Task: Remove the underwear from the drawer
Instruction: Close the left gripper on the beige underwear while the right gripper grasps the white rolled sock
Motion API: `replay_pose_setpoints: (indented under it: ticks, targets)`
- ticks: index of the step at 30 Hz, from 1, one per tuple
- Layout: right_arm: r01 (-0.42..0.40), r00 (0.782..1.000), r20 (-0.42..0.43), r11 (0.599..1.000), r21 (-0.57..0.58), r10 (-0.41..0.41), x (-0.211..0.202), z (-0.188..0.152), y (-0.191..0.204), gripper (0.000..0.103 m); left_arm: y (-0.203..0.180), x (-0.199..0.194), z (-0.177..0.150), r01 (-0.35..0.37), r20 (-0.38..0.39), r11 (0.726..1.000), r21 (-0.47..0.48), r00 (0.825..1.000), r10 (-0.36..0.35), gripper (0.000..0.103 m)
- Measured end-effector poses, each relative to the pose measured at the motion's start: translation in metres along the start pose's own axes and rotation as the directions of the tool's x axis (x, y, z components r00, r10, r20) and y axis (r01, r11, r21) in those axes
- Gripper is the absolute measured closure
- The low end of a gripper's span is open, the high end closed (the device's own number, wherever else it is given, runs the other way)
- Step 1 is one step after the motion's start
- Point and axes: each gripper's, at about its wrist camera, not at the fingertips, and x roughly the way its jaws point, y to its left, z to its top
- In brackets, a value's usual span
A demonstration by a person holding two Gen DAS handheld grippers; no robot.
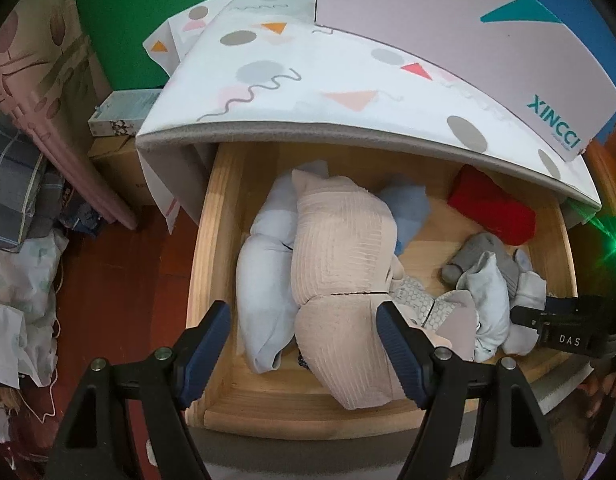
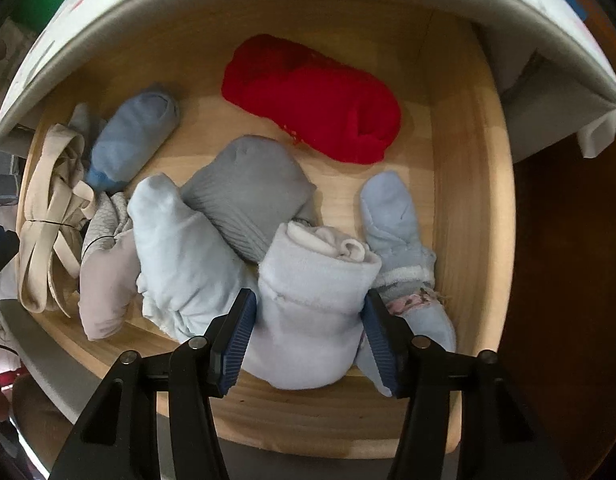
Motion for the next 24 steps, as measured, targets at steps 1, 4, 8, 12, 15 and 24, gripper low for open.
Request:
replay_pose_setpoints:
  ticks: [1, 4, 8, 12, 15, 24]
  targets:
    - [0.000, 1.000, -0.003, 1.000, -0.002, 0.000, 0.002, 0.001, -0.001, 0.050, -0.001, 0.001, 0.001, -0.001, -0.005, 1.000, 0.003, 1.000, 0.001, 0.027]
    - [0.015, 0.999, -0.033, 1.000, -0.020, -0.016, 0.014, 0.002, 0.004, 0.048, -0.004, 0.005, 0.002, -0.009, -0.017, 1.000, 0.013, 1.000, 0.009, 0.027]
    - [0.049, 0.997, -0.050, 0.998, -0.051, -0.051, 0.028, 0.006, 0.013, 0.048, -0.005, 0.008, 0.006, -0.005, -0.036, 1.000, 0.016, 0.999, 0.005, 0.027]
    - [0.055, 0.997, -0.058, 0.997, -0.049, -0.058, 0.033, 0.006, 0.016, 0.047, -0.005, 0.013, 0.012, 0.007, -0.061, 1.000, -0.001, 0.998, -0.007, 0.027]
    - [0.049, 0.997, -0.061, 0.998, -0.049, -0.052, 0.034, 0.005, 0.016, 0.047, -0.004, 0.017, 0.018, 0.027, -0.082, 0.999, -0.034, 0.996, -0.030, 0.027]
    - [0.019, 0.999, -0.044, 1.000, -0.022, -0.020, 0.025, -0.001, 0.011, 0.056, -0.014, 0.042, 0.025, 0.002, -0.147, 1.000, -0.031, 0.989, -0.007, 0.026]
